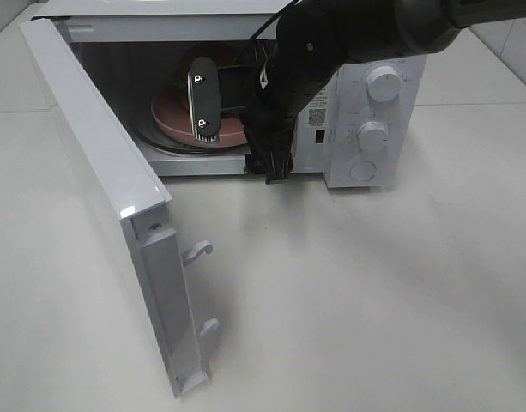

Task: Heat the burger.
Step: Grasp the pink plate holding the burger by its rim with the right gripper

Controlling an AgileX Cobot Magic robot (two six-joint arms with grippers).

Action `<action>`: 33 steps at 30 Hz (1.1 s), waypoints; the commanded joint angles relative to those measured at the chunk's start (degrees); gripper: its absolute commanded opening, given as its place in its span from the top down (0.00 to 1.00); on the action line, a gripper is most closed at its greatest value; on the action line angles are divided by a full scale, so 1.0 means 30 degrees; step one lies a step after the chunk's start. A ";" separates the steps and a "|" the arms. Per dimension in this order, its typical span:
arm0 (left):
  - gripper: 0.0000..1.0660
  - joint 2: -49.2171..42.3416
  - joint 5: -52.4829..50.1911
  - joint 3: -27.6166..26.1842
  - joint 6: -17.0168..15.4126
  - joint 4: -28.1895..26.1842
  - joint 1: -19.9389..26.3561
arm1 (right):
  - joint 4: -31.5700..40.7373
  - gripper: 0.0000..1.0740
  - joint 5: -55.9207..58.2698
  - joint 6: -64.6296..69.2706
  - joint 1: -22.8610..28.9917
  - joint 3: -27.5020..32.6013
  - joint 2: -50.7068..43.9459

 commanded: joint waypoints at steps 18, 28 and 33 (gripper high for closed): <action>0.06 -0.0325 -0.0325 0.0019 -0.0038 0.0057 0.0019 | 0.0076 0.18 -0.0134 0.0229 -0.0898 -0.3304 0.2979; 0.06 -0.0325 -0.0325 0.0019 -0.0038 0.0057 0.0019 | 0.0000 0.19 0.0286 0.0229 -0.0917 -0.4813 0.4049; 0.06 -0.0325 -0.0325 0.0019 -0.0038 0.0057 0.0019 | 0.0000 0.20 0.0707 0.0229 -0.0879 -0.5615 0.4565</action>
